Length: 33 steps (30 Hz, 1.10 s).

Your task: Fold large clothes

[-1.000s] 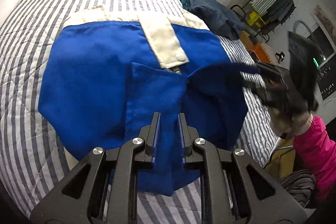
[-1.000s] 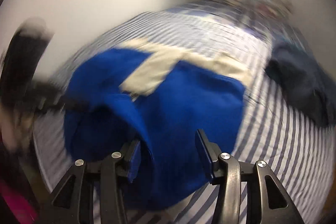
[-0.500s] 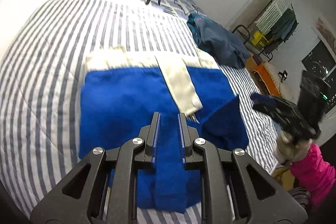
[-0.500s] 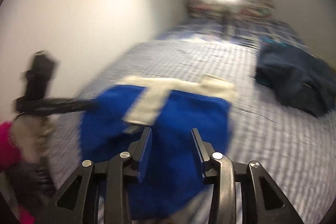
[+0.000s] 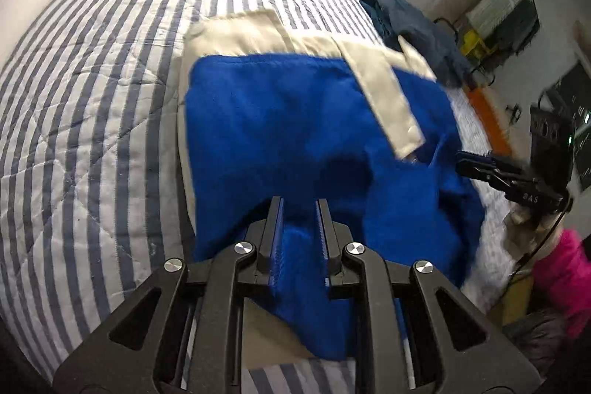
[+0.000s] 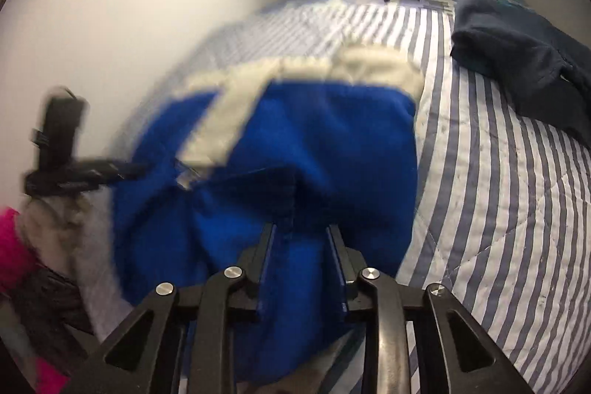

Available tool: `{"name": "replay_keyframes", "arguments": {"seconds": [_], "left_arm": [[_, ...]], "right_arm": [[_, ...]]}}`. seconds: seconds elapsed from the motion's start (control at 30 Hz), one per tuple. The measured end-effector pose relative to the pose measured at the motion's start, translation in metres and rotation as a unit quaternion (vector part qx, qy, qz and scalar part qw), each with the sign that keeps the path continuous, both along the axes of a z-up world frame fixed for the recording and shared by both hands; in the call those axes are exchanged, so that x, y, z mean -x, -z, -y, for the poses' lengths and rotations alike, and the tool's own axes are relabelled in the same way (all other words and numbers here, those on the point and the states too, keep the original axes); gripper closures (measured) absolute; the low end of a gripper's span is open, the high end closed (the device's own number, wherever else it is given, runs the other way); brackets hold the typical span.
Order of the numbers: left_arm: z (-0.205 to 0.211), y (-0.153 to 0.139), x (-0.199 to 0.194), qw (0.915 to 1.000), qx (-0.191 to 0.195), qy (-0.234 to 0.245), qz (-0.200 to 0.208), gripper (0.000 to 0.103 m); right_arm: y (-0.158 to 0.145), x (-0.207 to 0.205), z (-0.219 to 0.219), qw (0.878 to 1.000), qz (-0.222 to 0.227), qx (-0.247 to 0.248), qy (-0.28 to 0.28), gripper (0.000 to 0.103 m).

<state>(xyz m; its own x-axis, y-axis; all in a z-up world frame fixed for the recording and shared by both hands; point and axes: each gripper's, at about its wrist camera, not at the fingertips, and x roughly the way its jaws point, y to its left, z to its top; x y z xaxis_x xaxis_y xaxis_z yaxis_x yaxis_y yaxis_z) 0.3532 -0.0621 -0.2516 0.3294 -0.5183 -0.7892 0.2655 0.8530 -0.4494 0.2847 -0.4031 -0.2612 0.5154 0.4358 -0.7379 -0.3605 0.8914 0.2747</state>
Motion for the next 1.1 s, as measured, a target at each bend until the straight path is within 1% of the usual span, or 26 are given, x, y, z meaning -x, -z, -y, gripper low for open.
{"name": "replay_keyframes", "arguments": {"seconds": [0.03,0.07,0.1,0.13,0.17,0.2,0.23,0.27,0.33,0.37,0.43,0.5,0.57,0.6,0.67,0.7,0.73,0.77,0.8,0.83,0.87,0.97,1.03,1.07,1.1], "left_arm": [[-0.009,-0.007,-0.002,0.9998,0.011,-0.019,0.001,0.085],[-0.016,-0.012,-0.004,0.9992,0.020,-0.033,0.005,0.077],[-0.025,-0.017,-0.007,0.9981,0.040,-0.047,0.006,0.067],[-0.035,-0.019,-0.010,0.9958,0.067,-0.062,0.001,0.062],[-0.045,-0.019,-0.015,0.9922,0.095,-0.081,-0.006,0.053],[-0.051,-0.018,-0.017,0.9898,0.106,-0.094,-0.011,0.038],[-0.059,-0.014,-0.021,0.9866,0.110,-0.119,-0.024,0.032],[-0.065,-0.006,-0.026,0.9832,0.114,-0.135,-0.046,0.029],[-0.074,0.009,-0.034,0.9756,0.147,-0.140,-0.085,0.029],[-0.076,0.018,-0.036,0.9702,0.166,-0.143,-0.104,0.029],[-0.079,0.028,-0.037,0.9652,0.179,-0.149,-0.118,0.029],[-0.082,0.036,-0.036,0.9642,0.178,-0.151,-0.126,0.029],[-0.081,0.044,-0.037,0.9652,0.171,-0.146,-0.134,0.029],[-0.083,0.046,-0.035,0.9644,0.170,-0.151,-0.136,0.029],[-0.083,0.046,-0.031,0.9616,0.180,-0.156,-0.136,0.029],[-0.082,0.047,-0.031,0.9626,0.179,-0.153,-0.134,0.029],[-0.081,0.047,-0.030,0.9654,0.172,-0.147,-0.130,0.029],[-0.080,0.048,-0.030,0.9669,0.168,-0.143,-0.128,0.029],[-0.079,0.050,-0.030,0.9667,0.168,-0.143,-0.129,0.029],[-0.079,0.053,-0.030,0.9654,0.174,-0.144,-0.130,0.029],[-0.078,0.055,-0.030,0.9644,0.180,-0.145,-0.129,0.029],[-0.076,0.056,-0.032,0.9653,0.181,-0.141,-0.126,0.029],[-0.076,0.056,-0.030,0.9657,0.181,-0.139,-0.123,0.029],[-0.076,0.057,-0.029,0.9657,0.183,-0.137,-0.123,0.031],[-0.075,0.057,-0.030,0.9655,0.184,-0.134,-0.125,0.035]], "right_arm": [[-0.006,0.001,0.007,1.000,0.006,-0.013,0.011,0.062],[-0.011,0.003,0.018,0.999,0.015,-0.028,0.030,0.049],[-0.014,0.004,0.024,0.998,0.020,-0.039,0.042,0.042],[-0.014,0.005,0.034,0.997,0.021,-0.057,0.056,0.033],[-0.012,0.004,0.044,0.995,0.014,-0.077,0.067,0.030],[-0.009,0.003,0.050,0.993,0.005,-0.087,0.074,0.030],[-0.003,-0.001,0.054,0.992,-0.006,-0.093,0.081,0.029],[0.002,-0.005,0.058,0.992,-0.015,-0.093,0.089,0.028],[0.012,-0.013,0.061,0.990,-0.034,-0.103,0.092,0.027],[0.017,-0.014,0.062,0.989,-0.042,-0.112,0.090,0.027],[0.020,-0.016,0.063,0.987,-0.049,-0.124,0.087,0.027],[0.018,-0.013,0.058,0.989,-0.047,-0.119,0.079,0.027],[0.017,-0.015,0.053,0.991,-0.041,-0.095,0.080,0.027],[0.017,-0.013,0.052,0.992,-0.039,-0.083,0.084,0.028],[0.008,-0.010,0.052,0.994,-0.025,-0.087,0.068,0.030],[0.001,-0.006,0.052,0.995,-0.008,-0.076,0.063,0.030],[-0.003,-0.004,0.051,0.996,0.002,-0.065,0.065,0.030],[-0.003,-0.004,0.052,0.996,0.004,-0.059,0.074,0.027],[-0.001,-0.005,0.053,0.995,-0.002,-0.062,0.081,0.025],[0.006,-0.008,0.057,0.993,-0.017,-0.074,0.088,0.022],[0.017,-0.011,0.061,0.991,-0.037,-0.087,0.094,0.022],[0.039,-0.017,0.069,0.986,-0.072,-0.114,0.102,0.022],[0.055,-0.024,0.077,0.976,-0.098,-0.166,0.104,0.023],[0.060,-0.026,0.080,0.970,-0.104,-0.195,0.104,0.023],[0.063,-0.027,0.081,0.967,-0.105,-0.210,0.102,0.023]]}}
